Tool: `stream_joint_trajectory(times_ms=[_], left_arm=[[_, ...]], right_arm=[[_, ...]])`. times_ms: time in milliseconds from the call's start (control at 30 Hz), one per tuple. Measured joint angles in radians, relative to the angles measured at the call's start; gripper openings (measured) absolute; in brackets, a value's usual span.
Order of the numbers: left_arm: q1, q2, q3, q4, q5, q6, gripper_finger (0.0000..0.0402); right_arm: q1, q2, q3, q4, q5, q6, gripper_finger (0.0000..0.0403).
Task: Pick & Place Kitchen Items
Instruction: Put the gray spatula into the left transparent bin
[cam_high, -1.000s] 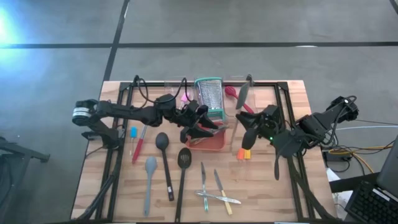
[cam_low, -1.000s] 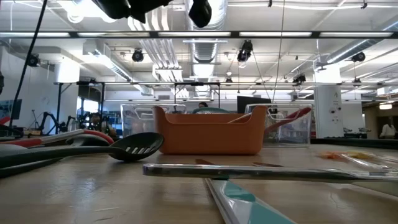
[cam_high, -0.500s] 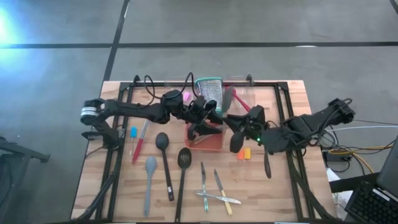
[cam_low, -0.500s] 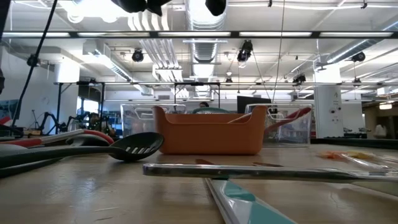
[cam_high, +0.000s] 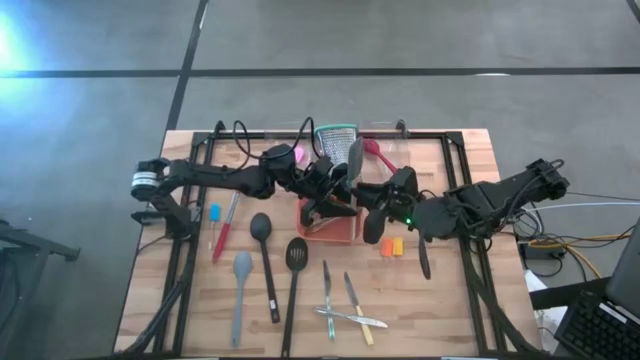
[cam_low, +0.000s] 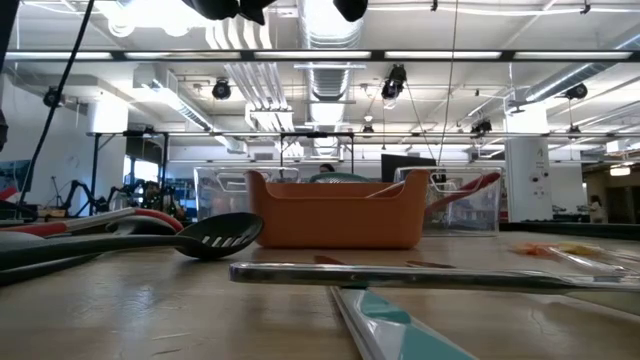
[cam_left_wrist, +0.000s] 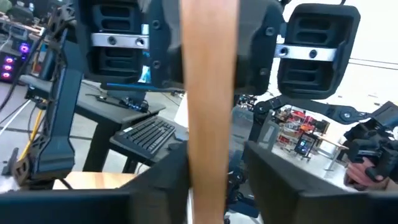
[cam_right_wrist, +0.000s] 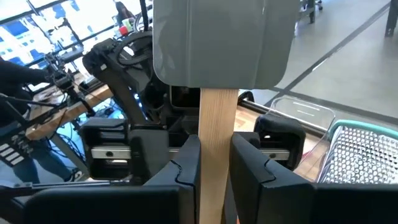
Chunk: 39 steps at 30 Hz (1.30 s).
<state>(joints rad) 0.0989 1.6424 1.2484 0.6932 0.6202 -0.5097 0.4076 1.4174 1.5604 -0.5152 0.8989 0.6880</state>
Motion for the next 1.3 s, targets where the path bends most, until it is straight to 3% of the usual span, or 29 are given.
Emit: stream_joint_trajectory(times_ms=[133,467,767,900,1067,1200,1300], left_arm=[[0.002,0.0,0.001,-0.006,0.008,0.005,0.0064],[0.009,-0.017,0.0,-0.02,0.015,0.004,0.0066],[0.069,-0.13,-0.006,-0.221,0.042,0.016,0.0066],[0.11,-0.216,-0.01,-0.475,-0.035,0.061,0.0066],[0.171,-0.351,-0.009,-0.976,-0.235,0.05,0.0066],[0.239,-0.432,-0.01,-1.316,-0.38,0.004,0.0066],[0.31,-0.459,-0.01,-1.445,-0.399,-0.034,0.0066]], right_arm=[[-0.011,-0.001,-0.001,0.002,-0.026,-0.01,0.0043],[-0.011,-0.014,0.0,0.001,-0.029,-0.031,0.0043],[0.006,-0.125,0.022,-0.145,-0.002,-0.041,0.0179],[0.017,-0.166,0.017,-0.308,-0.011,0.092,0.021],[0.017,-0.215,0.017,-0.463,-0.01,0.232,0.0219],[0.016,-0.204,0.008,-0.503,-0.012,0.25,0.022],[-0.001,-0.197,0.007,-0.502,-0.009,0.225,0.0221]])
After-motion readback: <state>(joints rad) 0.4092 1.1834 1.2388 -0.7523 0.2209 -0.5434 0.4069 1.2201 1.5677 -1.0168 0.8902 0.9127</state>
